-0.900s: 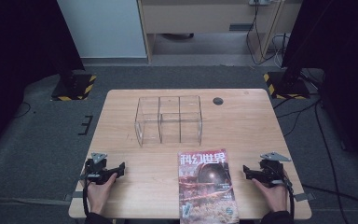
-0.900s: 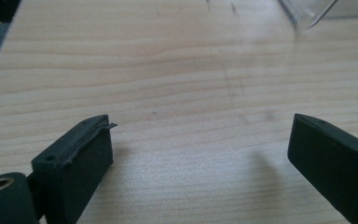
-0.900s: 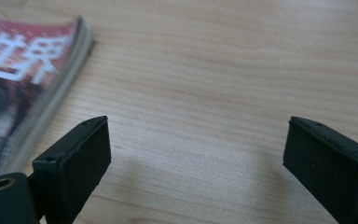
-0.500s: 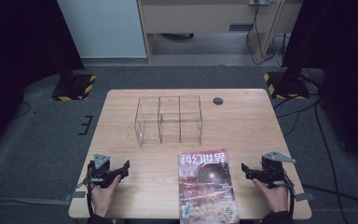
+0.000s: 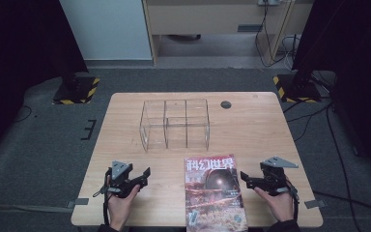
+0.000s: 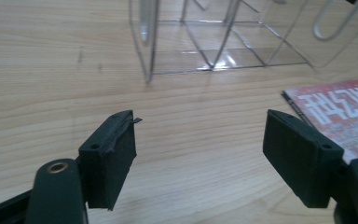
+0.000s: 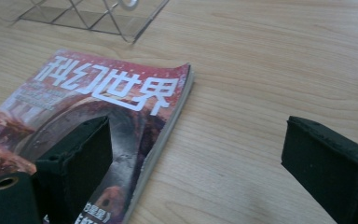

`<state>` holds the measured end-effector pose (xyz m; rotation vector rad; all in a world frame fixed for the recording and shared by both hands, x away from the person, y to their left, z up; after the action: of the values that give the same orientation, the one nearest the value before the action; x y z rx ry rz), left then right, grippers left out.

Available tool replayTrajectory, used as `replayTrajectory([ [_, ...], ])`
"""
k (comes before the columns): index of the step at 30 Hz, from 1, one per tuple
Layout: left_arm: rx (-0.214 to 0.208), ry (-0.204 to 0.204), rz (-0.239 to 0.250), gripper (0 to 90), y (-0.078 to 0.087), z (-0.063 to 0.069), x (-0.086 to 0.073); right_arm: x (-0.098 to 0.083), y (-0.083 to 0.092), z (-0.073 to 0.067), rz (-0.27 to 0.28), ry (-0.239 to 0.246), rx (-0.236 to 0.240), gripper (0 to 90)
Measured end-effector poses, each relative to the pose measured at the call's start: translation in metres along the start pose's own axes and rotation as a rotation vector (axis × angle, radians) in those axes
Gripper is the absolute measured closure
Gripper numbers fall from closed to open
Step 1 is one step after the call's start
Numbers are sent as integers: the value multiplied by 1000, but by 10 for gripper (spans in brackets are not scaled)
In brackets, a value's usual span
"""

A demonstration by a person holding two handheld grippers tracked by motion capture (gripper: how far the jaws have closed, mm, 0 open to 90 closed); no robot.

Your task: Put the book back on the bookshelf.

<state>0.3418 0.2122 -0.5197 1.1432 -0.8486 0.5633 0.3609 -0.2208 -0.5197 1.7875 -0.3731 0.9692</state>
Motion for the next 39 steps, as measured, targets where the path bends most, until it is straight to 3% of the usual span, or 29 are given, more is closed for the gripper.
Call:
replayTrajectory([
  [5, -48, -30, 12, 300, -3, 22, -1, -2, -3, -9, -10, 8, 24, 129],
  [10, -79, -99, -42, 311, -13, 48, -8, -8, -9, -19, -37, 12, 44, 153],
  [15, -99, -136, -89, 307, -21, 65, -15, -14, -11, -22, -42, 3, 45, 198],
  [19, -106, -149, -99, 301, -24, 76, -19, -18, -12, -26, -50, 7, 60, 238],
  [24, -162, -169, -129, 291, -33, 97, -27, -25, -18, -33, -87, 9, 84, 259],
  [32, -194, -190, -152, 301, -37, 113, -36, -33, -19, -40, -102, -14, 109, 294],
  [39, -230, -201, -171, 369, -40, 124, -42, -38, -21, -46, -112, -45, 143, 342],
])
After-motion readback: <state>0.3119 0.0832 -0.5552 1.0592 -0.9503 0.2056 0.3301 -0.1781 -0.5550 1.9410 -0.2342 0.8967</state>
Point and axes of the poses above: each handheld gripper's, and its own axes: y roughly backward along the jaws, x roughly out of its top, z roughly to its right, the point moved 4 cm from there along -y, roughly forward along the jaws, and after that the axes turned 2 degrees about -z, right-handed, at the moved point
